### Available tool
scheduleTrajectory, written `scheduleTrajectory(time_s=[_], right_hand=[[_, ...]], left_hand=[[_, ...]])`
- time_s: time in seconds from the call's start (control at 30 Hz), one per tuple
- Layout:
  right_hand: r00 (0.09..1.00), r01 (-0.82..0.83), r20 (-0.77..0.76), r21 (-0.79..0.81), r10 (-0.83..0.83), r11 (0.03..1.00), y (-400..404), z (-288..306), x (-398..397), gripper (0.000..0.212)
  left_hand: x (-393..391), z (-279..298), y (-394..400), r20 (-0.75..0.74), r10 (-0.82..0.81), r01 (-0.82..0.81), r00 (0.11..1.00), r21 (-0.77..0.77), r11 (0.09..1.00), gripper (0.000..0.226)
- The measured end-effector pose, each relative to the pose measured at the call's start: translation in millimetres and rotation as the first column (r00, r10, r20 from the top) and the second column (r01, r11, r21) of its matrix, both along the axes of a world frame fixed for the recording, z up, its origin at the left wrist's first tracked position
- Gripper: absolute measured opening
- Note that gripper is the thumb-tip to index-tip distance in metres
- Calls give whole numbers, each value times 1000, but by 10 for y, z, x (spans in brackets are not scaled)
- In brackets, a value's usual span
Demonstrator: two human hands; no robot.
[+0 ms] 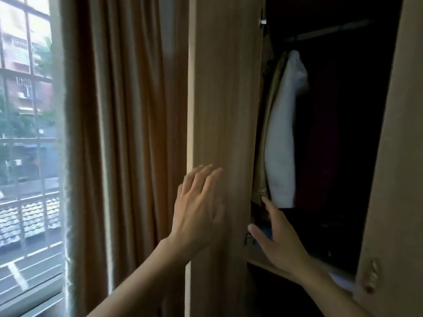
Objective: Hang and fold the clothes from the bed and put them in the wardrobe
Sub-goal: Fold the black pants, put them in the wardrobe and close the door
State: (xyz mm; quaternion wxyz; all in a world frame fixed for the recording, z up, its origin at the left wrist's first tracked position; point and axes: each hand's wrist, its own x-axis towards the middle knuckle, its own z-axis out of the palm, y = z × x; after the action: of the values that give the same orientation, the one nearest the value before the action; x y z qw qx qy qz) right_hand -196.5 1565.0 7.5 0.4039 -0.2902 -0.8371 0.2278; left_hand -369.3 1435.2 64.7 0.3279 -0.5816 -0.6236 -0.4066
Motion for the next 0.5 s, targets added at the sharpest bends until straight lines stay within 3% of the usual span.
scheduleTrajectory(time_s=[0.17, 0.27, 0.37, 0.5], right_hand=[[1000, -4, 8, -19, 4, 1000, -107, 96, -481, 78], [999, 42, 29, -19, -42, 999, -115, 102, -677, 77], [996, 82, 35, 6, -82, 997, -106, 63, -735, 62], [980, 179, 80, 13, -180, 984, -47, 4, -614, 69]], left_hand=[[-514, 159, -5, 74, -25, 18, 997, 95, 995, 81], [-715, 247, 118, 158, -159, 148, 974, 79, 986, 89], [-833, 240, 296, 351, -383, 397, 854, 34, 917, 95], [-817, 114, 440, 395, -555, 545, 732, 149, 825, 88]])
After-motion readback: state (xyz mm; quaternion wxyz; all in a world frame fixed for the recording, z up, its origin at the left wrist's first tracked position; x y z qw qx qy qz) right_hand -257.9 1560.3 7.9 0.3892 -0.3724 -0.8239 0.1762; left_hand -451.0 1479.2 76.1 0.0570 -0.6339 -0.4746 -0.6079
